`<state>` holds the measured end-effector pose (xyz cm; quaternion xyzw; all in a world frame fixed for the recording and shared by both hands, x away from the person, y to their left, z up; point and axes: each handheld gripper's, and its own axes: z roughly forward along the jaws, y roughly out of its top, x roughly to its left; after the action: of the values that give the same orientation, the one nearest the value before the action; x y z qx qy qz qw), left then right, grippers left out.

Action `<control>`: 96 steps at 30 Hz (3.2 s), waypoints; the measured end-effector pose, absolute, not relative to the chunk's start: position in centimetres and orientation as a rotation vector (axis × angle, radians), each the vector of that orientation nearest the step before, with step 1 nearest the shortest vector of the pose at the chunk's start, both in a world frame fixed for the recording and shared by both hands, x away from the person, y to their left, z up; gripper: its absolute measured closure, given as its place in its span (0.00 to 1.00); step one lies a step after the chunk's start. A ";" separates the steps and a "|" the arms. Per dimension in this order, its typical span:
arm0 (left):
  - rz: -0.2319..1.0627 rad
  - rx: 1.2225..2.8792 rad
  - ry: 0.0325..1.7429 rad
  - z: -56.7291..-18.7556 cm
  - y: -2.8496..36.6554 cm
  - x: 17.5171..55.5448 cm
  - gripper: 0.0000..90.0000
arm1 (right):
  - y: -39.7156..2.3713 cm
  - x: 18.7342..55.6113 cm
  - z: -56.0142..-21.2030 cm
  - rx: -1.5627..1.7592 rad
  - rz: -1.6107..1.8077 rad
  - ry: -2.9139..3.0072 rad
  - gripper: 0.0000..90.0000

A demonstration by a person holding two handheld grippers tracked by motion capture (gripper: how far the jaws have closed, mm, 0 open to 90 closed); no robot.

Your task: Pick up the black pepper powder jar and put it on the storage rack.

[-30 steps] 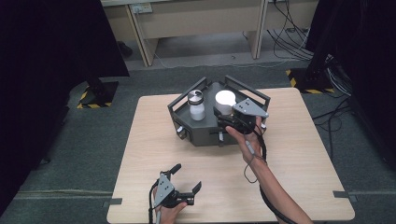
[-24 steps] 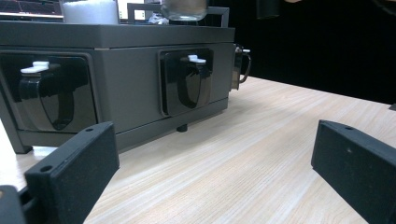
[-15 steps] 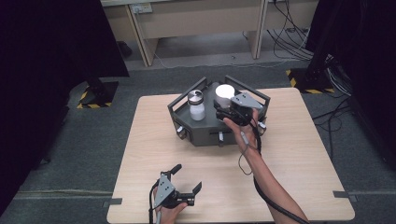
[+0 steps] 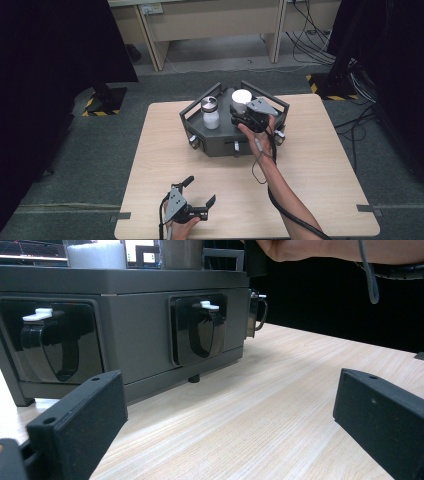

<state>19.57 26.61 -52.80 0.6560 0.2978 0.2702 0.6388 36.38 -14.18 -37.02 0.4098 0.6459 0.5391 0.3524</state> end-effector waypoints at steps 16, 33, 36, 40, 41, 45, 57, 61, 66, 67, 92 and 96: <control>0.617 1.494 0.679 -52.8 26.7 19.6 0.00 | -13.5 37.1 -37.2 1.090 1.376 1.665 0.34; 0.617 1.494 0.679 -52.8 26.7 19.5 0.00 | -13.6 36.8 -37.7 1.080 1.376 1.646 0.34; 0.617 1.493 0.679 -52.8 26.7 19.5 0.00 | -13.6 36.8 -37.7 1.080 1.376 1.645 0.34; 0.616 1.493 0.679 -52.8 26.7 19.5 0.00 | -13.6 36.8 -37.8 1.081 1.379 1.643 0.33; 0.616 1.493 0.679 -52.8 26.7 19.5 0.00 | -13.6 36.8 -37.8 1.082 1.379 1.643 0.34; 0.616 1.491 0.679 -52.8 26.8 19.5 0.00 | -13.6 36.7 -37.8 1.085 1.382 1.638 0.33; 0.618 1.495 0.678 -52.8 26.7 19.5 0.00 | -13.6 36.4 -37.8 1.102 1.386 1.622 0.25; 0.618 1.495 0.677 -52.7 26.7 19.5 0.00 | -13.8 36.3 -37.7 1.105 1.397 1.614 0.21; 0.616 1.495 0.678 -52.8 26.6 19.5 0.00 | -13.9 35.8 -37.5 1.117 1.419 1.600 0.12; 0.616 1.496 0.678 -52.8 26.6 19.5 0.00 | -13.9 35.7 -37.4 1.118 1.419 1.599 0.10; 0.617 1.494 0.681 -52.8 26.6 19.4 0.00 | -15.0 33.4 -37.2 1.098 1.498 1.565 0.02; 0.617 1.494 0.681 -52.8 26.6 19.4 0.00 | -15.1 32.9 -37.3 1.092 1.514 1.566 0.02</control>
<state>19.42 26.60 -52.82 0.6547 0.2985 0.2706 0.6396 32.93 -15.14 -37.29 0.4206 0.6033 0.5830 0.3452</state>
